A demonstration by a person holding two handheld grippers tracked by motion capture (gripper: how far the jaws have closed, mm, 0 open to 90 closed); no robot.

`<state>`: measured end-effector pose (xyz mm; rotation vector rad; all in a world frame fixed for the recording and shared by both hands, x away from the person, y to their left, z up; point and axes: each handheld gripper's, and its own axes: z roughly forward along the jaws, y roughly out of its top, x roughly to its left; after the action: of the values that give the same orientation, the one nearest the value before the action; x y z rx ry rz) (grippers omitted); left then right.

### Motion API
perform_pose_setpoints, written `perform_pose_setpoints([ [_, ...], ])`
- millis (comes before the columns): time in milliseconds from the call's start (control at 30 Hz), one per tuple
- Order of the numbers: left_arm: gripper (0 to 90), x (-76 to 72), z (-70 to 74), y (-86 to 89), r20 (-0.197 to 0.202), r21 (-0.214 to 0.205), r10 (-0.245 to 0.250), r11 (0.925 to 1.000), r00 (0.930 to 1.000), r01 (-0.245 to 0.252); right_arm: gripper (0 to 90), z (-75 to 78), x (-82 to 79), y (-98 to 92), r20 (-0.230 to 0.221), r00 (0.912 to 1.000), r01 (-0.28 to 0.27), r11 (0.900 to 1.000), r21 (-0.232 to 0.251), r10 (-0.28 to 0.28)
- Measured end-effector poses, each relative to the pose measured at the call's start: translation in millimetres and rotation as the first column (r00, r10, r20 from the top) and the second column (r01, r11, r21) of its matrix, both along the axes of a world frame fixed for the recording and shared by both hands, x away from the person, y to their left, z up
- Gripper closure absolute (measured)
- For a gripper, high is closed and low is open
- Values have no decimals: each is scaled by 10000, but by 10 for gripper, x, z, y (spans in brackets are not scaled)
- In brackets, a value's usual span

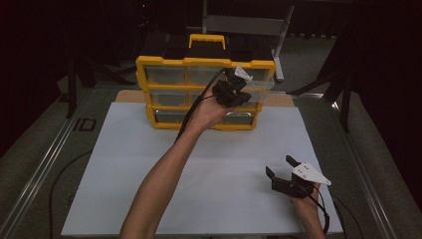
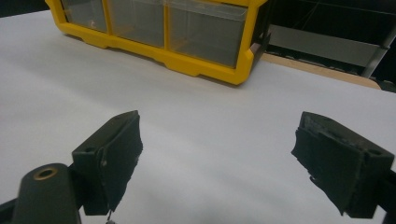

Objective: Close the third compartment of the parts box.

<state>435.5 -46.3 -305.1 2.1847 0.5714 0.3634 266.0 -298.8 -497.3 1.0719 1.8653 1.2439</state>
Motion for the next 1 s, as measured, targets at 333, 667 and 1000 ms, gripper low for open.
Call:
perform_pose_setpoints([
  [333,900,-1,-4,6,-2,-151,14,9999,10000,-14,147,-1,1,-2,-12,10000,5,10000,1,-5],
  [667,900,-5,-7,44,80,-375,101,9992,9999,-98,147,1,-2,-5,-35,10000,9,10000,10,-9],
  [1000,900,-39,-37,65,255,-489,424,9980,9988,-411,147,3,-5,-11,-11,10000,30,10000,24,-30],
])
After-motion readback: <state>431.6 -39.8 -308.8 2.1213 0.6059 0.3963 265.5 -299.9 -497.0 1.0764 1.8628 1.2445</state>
